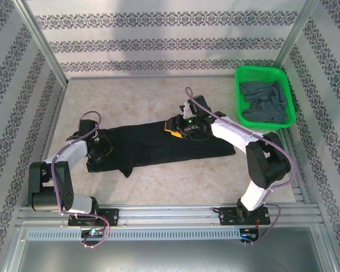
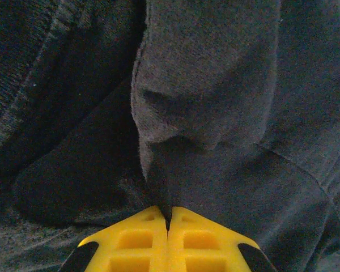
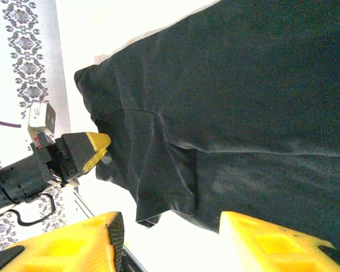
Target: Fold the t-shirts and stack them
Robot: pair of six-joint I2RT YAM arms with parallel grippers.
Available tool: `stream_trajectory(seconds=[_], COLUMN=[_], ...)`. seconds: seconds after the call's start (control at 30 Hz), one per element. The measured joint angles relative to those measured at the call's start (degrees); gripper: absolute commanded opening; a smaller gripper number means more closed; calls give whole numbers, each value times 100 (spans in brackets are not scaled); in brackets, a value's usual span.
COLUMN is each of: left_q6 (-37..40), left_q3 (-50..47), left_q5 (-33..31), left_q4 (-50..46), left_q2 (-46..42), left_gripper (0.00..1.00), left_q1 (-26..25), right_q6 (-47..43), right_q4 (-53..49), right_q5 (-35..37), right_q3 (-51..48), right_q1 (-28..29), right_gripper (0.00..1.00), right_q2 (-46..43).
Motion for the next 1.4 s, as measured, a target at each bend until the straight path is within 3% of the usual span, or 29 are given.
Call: stream_trajectory(seconds=[0.57, 0.87, 1.3, 1.37, 1.4], left_q6=[-247, -168, 238, 304, 334], left_q3=[586, 1757, 2695, 2780, 2809], left_q5=[-240, -260, -461, -588, -632], left_q4=[-730, -1226, -1432, -1419, -1412], left_q2=[-361, 693, 1987, 2227, 2317], left_gripper=[0, 0, 0, 6, 15], left_q1=[11, 221, 306, 306, 306], right_q6=[-7, -4, -24, -50, -66], right_q4=[-136, -142, -146, -157, -179], right_q5=[2, 2, 103, 188, 227], right_q3=[0, -24, -490, -597, -619], right_q1=[-74, -76, -177, -234, -275], right_gripper=[49, 49, 47, 42, 38], right_q2=[0, -20, -343, -420, -446])
